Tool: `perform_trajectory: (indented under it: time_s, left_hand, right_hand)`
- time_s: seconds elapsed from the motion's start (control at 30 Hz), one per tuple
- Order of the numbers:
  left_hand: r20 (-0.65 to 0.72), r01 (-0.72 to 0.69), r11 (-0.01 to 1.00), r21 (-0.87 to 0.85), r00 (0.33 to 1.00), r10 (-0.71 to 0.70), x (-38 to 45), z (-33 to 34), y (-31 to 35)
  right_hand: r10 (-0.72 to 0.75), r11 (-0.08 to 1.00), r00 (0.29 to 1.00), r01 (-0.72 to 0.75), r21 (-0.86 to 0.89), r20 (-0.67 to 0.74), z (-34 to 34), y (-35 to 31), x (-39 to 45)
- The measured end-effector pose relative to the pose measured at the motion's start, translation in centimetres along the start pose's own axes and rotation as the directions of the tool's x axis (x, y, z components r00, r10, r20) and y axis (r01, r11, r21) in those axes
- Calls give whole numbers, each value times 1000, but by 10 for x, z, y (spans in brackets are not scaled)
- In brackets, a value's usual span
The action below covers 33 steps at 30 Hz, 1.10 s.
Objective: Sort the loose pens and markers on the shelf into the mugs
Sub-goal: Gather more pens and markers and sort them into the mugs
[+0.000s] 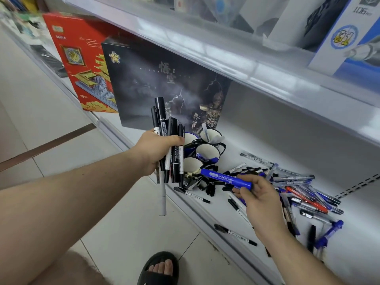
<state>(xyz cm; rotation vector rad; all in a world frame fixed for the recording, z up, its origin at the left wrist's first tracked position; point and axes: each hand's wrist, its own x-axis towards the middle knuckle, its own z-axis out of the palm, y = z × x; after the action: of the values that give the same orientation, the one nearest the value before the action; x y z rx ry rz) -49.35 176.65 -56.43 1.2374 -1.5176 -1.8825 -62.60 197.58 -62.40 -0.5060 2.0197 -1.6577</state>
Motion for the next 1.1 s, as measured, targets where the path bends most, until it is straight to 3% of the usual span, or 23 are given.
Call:
perform_trajectory:
  time_s: [0.3,0.43,0.63,0.83,0.97,1.1]
  left_hand:
    - [268,-90,958,273,963,14,-29,126,-2]
    - [399,-146,950,276,916,24,-64,190,-5]
    - [545,-128,951,282,837,-49,-97,266,-19]
    - [653,-126,945,300,749,-108,-138,338,-29]
    - [677,-113,936,334,719,-155,-158,376,-42]
    - [711,-135,915,381,676,-196,-172,403,-63]
  right_hand:
    - [-31,993,996,21,-116,-87,-98,-22,-25]
    - [-88,965,984,46,-258,-153,-155,-22,-46]
    - [-60,904,959,-66,-423,-279,-259,-31,-89]
    - [-48,818,879,-238,-523,-475,-360,-15,-115]
    - [-110,790,812,-279,-546,-574,-400,7,-126]
    - [-112,739,794,-336,-584,-598,-417,21,-138]
